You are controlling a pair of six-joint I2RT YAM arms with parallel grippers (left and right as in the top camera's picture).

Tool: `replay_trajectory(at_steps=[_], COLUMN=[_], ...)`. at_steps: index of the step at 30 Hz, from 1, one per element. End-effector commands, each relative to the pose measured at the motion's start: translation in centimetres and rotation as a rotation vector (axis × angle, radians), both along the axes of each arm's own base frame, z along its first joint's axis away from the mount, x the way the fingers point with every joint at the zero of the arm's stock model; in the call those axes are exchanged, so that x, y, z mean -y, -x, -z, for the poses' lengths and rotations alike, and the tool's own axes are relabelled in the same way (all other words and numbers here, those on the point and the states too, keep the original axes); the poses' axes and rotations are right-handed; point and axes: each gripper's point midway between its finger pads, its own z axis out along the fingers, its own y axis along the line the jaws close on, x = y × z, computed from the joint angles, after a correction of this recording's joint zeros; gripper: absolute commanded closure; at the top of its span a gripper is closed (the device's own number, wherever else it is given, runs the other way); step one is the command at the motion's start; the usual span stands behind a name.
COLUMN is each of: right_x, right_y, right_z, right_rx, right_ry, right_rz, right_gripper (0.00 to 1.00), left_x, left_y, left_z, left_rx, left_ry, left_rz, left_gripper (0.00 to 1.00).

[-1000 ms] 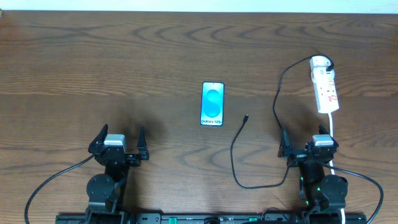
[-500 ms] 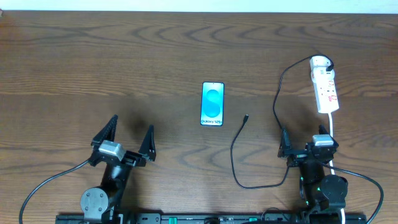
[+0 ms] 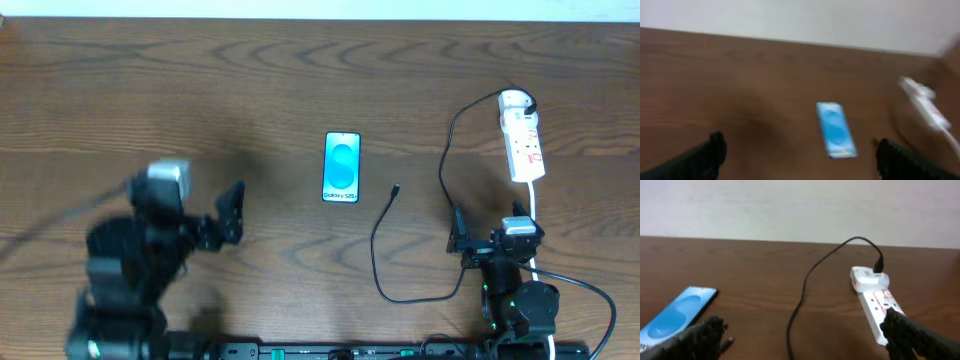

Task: Plug charger to phone and switch on socket
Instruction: 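Reach the left gripper forward over the phone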

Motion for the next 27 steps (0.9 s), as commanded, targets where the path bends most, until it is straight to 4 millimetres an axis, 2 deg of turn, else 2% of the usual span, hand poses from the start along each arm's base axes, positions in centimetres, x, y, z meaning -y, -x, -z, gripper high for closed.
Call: replay_trajectory(at_steps=[1,3,5,8,11,17,21,27], right_x=[0.3,0.3,0.3,0.3,0.3,0.3,0.3,0.3], right_y=[0.0,0.0,0.0,0.0,0.0,0.0,0.0,0.0], right_z=[0.1,0.1,0.1,0.1,0.1,0.1,0.1,0.1], right_rx=[0.000,0.000,0.000,0.000,0.000,0.000,0.000,0.000], right_ry=[0.012,0.012,0.012,0.012,0.012,0.012,0.012,0.012], right_rz=[0.013,0.013,0.013,0.013,0.013,0.013,0.013,0.013], right_gripper=[0.01,0.01,0.01,0.01,0.01,0.01,0.01,0.01], left_x=[6.7,9.0,9.8,9.6,10.2,12.8,11.9,11.0], left_y=[0.1,0.7,-0.1,-2.4,-3.1,-3.3,-5.0,-5.5], left_z=[-5.1,-6.1,-6.7,-4.8,-3.4,-3.7,-0.9,1.7], left_rx=[-0.049,-0.078,-0.086,-0.246,-0.343,-0.400,-0.548,-0.773], left_ry=[0.162,0.250,0.312,0.426,0.481,0.486,0.294,-0.027], left_rz=[0.412,0.581,0.630,0.522,0.507,0.560,0.290,0.082], left_gripper=[0.02,0.02,0.02,0.02,0.02,0.02,0.02,0.02])
